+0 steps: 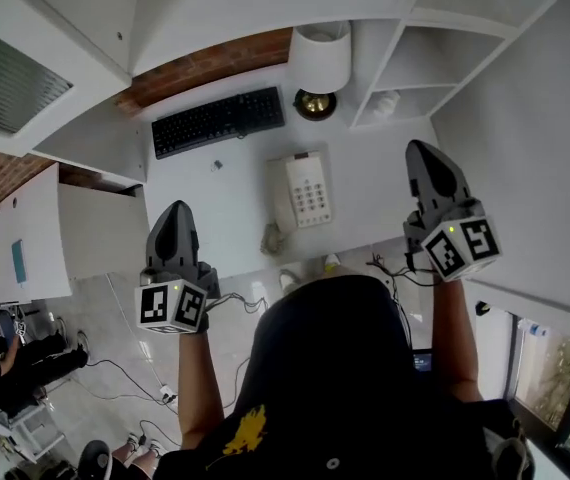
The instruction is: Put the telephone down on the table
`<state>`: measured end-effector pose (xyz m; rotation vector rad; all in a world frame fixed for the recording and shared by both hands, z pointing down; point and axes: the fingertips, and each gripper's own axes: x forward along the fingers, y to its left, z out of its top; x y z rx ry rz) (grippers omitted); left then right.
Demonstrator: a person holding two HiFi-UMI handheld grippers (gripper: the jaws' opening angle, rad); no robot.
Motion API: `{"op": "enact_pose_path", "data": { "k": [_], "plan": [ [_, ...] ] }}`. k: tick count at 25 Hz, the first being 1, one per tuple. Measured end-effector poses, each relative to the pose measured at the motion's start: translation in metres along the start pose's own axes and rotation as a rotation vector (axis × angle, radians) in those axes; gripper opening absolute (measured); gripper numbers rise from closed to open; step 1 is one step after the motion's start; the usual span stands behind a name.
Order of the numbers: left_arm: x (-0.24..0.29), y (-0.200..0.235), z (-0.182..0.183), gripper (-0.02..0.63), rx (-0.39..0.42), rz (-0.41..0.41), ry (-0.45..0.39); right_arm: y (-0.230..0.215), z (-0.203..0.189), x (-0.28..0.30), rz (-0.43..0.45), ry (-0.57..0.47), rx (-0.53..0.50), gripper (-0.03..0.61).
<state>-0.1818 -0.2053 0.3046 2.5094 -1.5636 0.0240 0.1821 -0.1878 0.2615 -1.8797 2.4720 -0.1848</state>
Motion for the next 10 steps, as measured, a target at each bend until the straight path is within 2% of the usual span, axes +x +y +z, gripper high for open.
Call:
{"op": "enact_pose_path", "data": {
  "k": [5,10],
  "plan": [
    [0.008,-0.034,-0.010,0.017,-0.024,-0.089,0.015,0.000,0.001,-0.002,0.032,0.003,-0.061,-0.003],
    [0.019,-0.051,-0.028,0.017,0.043,-0.133,0.026,0.019,-0.005,0.014,0.110,-0.033,-0.150,-0.003]
  ]
}}
